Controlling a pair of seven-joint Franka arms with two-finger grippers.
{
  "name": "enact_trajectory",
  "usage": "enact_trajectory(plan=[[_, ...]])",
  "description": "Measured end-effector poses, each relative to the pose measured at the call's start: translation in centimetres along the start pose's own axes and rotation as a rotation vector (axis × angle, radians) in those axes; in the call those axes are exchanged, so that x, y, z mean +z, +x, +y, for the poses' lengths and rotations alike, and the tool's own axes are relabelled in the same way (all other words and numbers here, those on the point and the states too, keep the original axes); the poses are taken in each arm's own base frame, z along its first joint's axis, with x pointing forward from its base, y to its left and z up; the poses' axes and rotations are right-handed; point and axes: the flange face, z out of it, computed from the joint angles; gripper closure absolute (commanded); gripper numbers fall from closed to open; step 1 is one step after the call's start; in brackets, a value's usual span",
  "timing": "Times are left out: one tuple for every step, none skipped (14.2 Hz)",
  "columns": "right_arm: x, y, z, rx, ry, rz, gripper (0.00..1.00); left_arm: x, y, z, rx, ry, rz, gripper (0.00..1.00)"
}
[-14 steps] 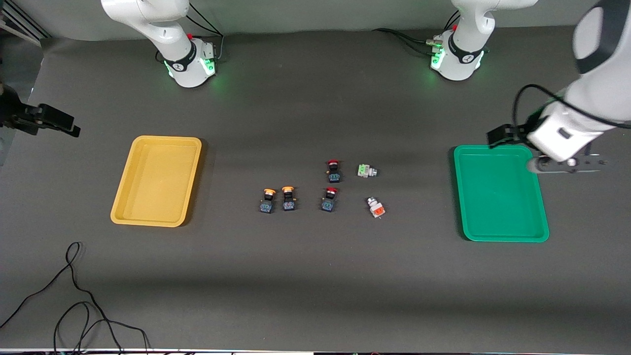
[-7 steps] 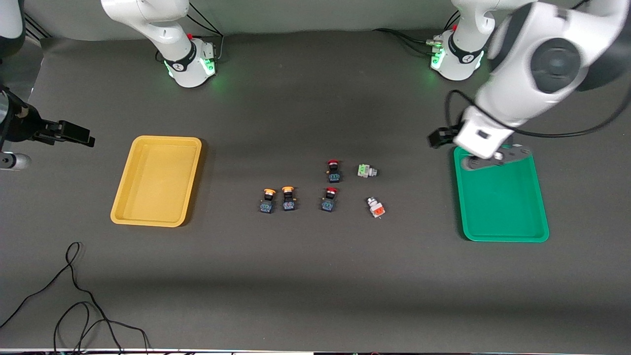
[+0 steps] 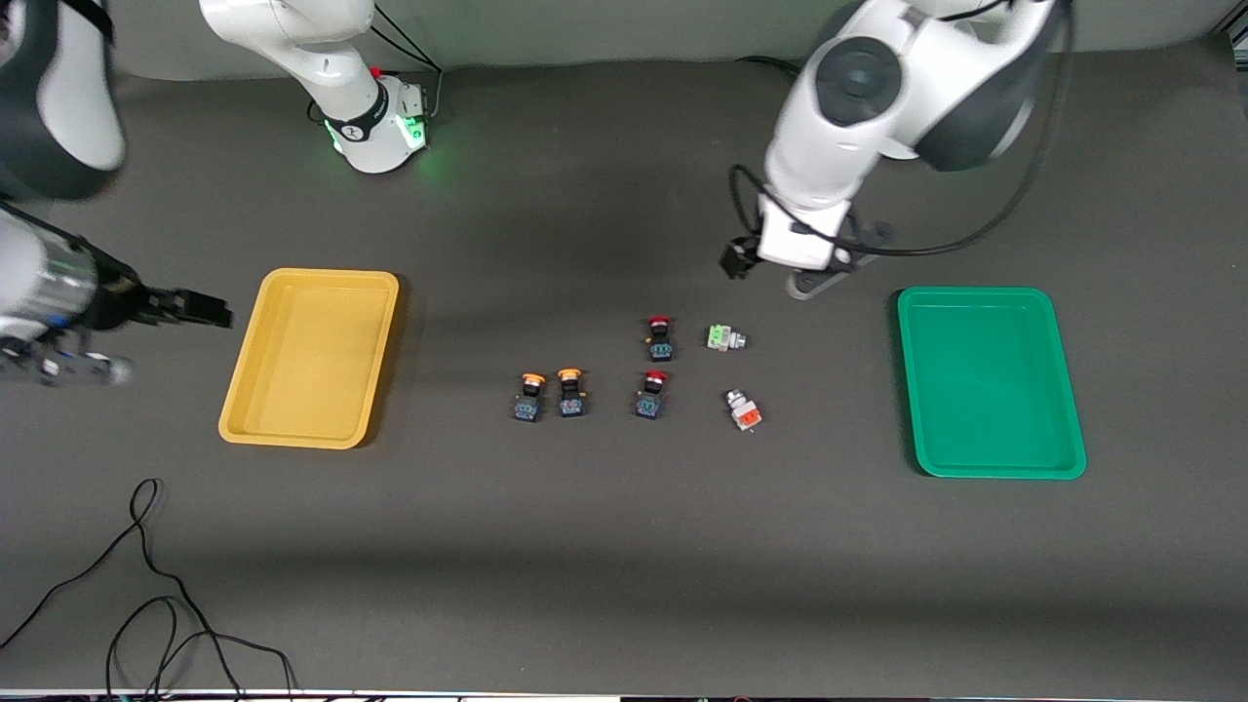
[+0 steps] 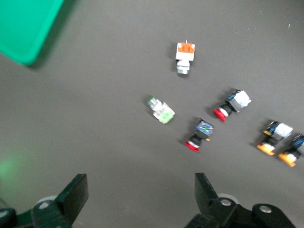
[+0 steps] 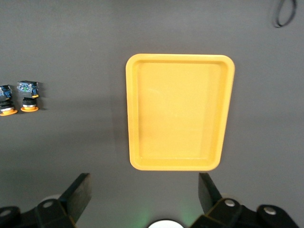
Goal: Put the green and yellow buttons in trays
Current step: 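Move the left gripper to the green button while the right gripper reaches the yellow-capped button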
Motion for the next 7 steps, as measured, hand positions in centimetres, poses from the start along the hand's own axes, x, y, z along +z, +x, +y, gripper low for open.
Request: enact_trajectory(plan=[[1.2, 0.8, -1.0, -0.014, -0.004, -0.007, 0.00, 0.5, -1.1, 0.5, -0.082, -0.004, -0.001, 0.00], [2.2, 1.4, -1.9, -0.027, -0.006, -0.013, 0.00, 1.0, -1.7, 0.9, -0.168, -0.002, -0.001, 0.00], [3.1, 2.0, -2.9, -0.043, -0.007, -0.015, 0.00, 1.4, -2.0, 1.0, -0.251, 0.006, 0.002, 0.00], [3.9, 2.4, -4.0, -0.058, -0.007, -0.015, 0.00, 1.9, -1.9, 1.0, -0.317, 0.016, 0.009, 0.00], [4.7, 2.8, -5.2, -0.060, -0.005, -0.006, 0.00, 2.5, -1.8, 0.8, -0.359, 0.029, 0.016, 0.00], [5.5, 3.1, -6.6, -0.046, -0.002, 0.009, 0.00, 3.2, -1.6, 0.6, -0.384, 0.043, 0.020, 0.00], [6.6, 3.2, -8.3, -0.029, 0.004, 0.024, 0.00, 4.0, -1.5, 0.4, -0.397, 0.054, 0.021, 0.00]])
